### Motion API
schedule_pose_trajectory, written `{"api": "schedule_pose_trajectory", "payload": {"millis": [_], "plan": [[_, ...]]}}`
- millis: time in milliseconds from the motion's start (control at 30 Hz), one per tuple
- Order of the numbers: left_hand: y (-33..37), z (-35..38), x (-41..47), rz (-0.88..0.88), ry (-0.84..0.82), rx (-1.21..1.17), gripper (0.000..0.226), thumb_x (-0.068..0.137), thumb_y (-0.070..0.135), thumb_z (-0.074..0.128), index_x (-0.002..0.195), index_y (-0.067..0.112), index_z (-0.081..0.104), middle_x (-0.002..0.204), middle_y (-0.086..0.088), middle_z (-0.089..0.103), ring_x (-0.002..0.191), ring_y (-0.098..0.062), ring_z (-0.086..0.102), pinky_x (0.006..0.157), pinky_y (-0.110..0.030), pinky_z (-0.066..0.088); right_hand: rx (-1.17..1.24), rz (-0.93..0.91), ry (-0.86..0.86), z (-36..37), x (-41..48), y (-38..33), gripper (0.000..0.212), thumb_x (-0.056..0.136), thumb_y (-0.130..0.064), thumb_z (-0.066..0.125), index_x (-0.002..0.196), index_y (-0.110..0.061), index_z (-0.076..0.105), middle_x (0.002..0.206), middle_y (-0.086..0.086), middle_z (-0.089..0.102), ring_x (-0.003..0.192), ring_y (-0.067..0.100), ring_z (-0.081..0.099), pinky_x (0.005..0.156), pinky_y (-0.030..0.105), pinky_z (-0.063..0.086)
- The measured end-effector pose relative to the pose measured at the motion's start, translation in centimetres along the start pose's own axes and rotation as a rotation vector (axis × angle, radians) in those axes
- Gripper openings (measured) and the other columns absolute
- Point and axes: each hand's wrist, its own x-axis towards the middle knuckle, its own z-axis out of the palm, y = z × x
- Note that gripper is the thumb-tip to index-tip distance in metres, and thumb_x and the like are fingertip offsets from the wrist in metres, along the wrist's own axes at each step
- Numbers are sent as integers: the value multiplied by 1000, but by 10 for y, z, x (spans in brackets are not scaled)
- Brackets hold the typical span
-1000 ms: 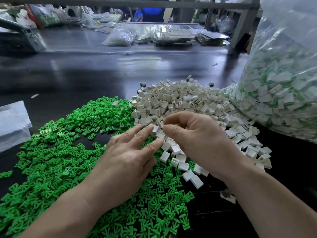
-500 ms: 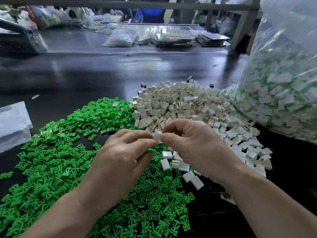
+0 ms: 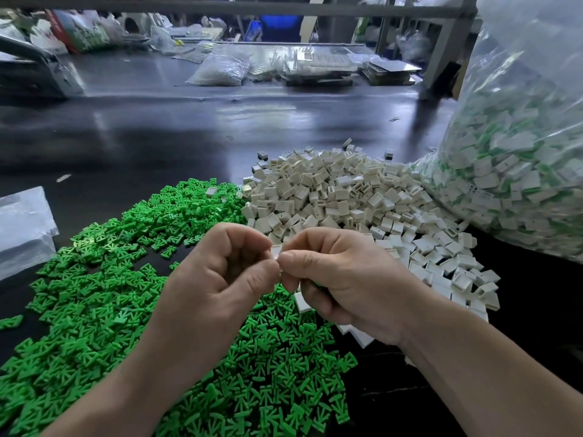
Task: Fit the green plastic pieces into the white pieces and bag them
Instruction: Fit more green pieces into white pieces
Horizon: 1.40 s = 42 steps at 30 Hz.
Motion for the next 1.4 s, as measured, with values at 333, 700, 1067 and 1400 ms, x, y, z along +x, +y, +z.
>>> {"api": "schedule_pose_trajectory", "payload": {"millis": [333,700,1067,1400], "plan": [[-9,-10,2,-5,12,718,29,83,59,52,98,38,65,86,18,61,77,0,56,66,-23,50,309,76,-64,-4,2,-3,14,75,-10,66,88,-14,70,79,11,66,43,11,45,34,13,30],[-15,-11,5,106,-62,993,7,83,37,70,88,32,71,80,16,61,77,-13,55,70,-36,41,344,111,-20,-3,1,-4,11,91,3,62,93,-8,64,75,10,65,48,12,48,34,18,33],[-4,-6,4,-173,39,-195,19,75,28,70,93,27,76,85,-8,75,77,-20,72,61,-24,58,259,49,61,-3,2,-5,25,76,4,73,79,-13,54,76,13,69,43,11,47,33,16,30],[-3,-3,2,-125,85,-276,16,76,24,69,91,23,72,87,-8,75,79,-23,73,61,-24,57,-105,-26,54,3,0,4,15,98,-14,61,99,-19,75,67,0,56,46,10,45,36,19,31]]}}
